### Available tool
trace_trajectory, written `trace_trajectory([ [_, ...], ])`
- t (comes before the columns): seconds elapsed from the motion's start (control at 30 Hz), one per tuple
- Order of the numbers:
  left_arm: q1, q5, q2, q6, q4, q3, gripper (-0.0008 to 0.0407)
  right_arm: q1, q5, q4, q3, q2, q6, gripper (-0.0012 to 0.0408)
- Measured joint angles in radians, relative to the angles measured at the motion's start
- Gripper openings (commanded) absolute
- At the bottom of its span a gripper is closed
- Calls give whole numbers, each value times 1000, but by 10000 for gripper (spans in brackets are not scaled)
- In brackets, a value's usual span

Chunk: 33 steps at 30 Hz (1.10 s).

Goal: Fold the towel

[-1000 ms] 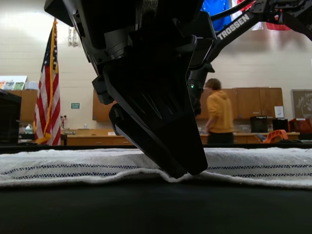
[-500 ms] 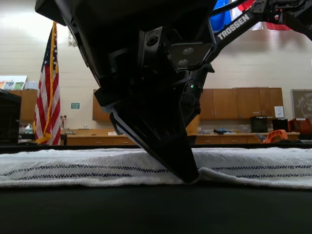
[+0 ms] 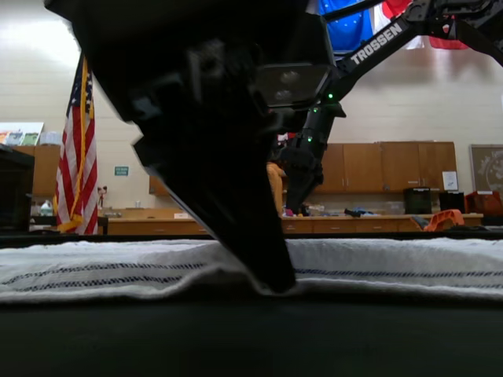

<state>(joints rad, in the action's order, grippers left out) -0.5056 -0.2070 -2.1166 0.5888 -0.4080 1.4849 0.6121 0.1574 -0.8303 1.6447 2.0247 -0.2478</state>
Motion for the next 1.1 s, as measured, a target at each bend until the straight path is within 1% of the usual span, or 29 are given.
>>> trace_trajectory([
  [0.1, -13, 3, 8, 0, -48, 18, 0, 0, 0, -2, 0, 0, 1, 188],
  [0.3, -29, 17, 33, 29, -58, 21, 0, 0, 0, 0, 0, 0, 4, 188],
  [0.4, -30, 34, 50, 38, -68, 47, 0, 0, 0, 16, 0, 0, 3, 188],
  [0.5, -32, 28, 56, 38, -54, 52, 0, 0, 0, 53, 0, 0, 1, 188],
  [0.67, -32, 16, 54, 62, -6, 50, 0, 0, 6, 60, -1, 11, -13, 188],
  [0.73, -34, 15, 47, 63, -6, 50, 0, 0, 27, 52, -1, 30, -15, 188],
  [1.0, -36, 15, 40, 63, -3, 48, 0, -3, 64, 60, -1, 87, -18, 188],
  [1.1, -36, 15, 40, 63, -2, 48, 0, -3, 119, 67, -1, 103, -19, 188],
])
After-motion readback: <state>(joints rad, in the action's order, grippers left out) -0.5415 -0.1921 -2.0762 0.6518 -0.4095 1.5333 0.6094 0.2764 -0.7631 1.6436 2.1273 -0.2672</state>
